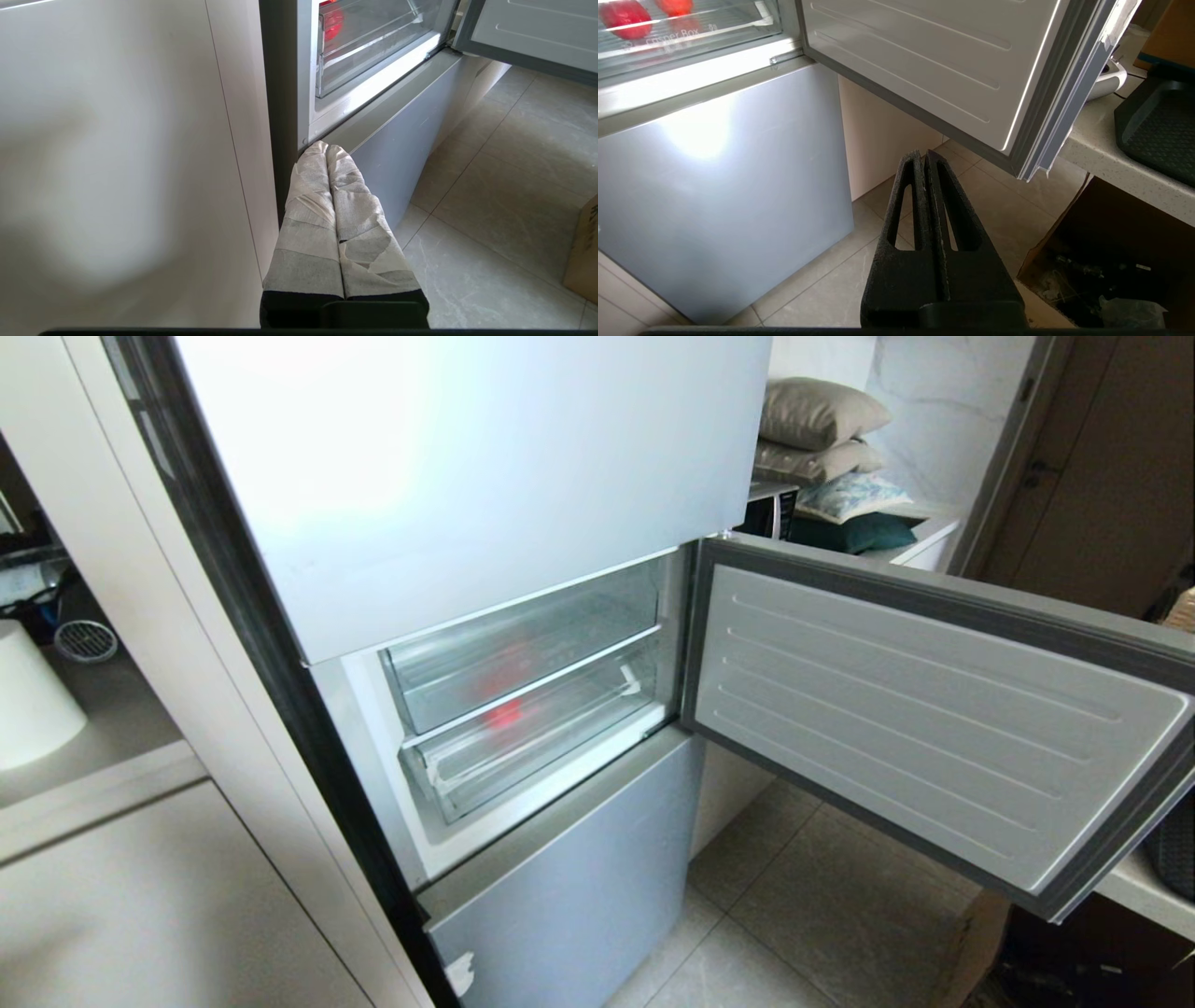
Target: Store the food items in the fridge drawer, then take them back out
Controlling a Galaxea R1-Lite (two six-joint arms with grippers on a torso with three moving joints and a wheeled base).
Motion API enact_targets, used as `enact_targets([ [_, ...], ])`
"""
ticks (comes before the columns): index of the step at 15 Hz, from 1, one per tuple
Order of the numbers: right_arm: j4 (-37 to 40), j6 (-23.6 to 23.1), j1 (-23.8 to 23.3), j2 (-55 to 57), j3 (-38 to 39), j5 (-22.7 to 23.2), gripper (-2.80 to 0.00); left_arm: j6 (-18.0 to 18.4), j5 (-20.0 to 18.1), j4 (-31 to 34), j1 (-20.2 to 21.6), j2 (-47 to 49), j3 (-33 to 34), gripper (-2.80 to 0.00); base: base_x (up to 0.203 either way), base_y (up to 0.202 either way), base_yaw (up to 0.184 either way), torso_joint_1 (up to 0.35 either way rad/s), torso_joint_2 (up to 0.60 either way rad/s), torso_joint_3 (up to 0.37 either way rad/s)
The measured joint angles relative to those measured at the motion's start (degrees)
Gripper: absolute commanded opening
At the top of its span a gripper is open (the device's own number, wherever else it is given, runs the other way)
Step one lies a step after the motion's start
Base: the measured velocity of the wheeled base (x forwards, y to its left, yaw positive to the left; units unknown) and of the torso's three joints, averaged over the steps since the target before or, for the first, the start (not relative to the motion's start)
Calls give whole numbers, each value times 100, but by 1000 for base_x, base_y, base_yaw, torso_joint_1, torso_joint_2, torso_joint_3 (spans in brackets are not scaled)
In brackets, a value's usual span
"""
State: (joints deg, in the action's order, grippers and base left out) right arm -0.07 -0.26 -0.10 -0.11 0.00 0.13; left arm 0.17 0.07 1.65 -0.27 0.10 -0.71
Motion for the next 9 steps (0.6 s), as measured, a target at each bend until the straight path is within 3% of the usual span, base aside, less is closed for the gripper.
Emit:
enact_targets([
  [5,-78,112,-2,4,-63,-68,-280,1,0,2,0,0,0,-280,0,0,0,0,0,0],
  [7,-321,519,-6,84,-656,-300,-280,0,0,2,4,0,0,-280,0,0,0,0,0,0],
  [9,-362,1243,-54,517,-1402,-636,-280,1,0,1,0,0,0,-280,0,0,0,0,0,0],
])
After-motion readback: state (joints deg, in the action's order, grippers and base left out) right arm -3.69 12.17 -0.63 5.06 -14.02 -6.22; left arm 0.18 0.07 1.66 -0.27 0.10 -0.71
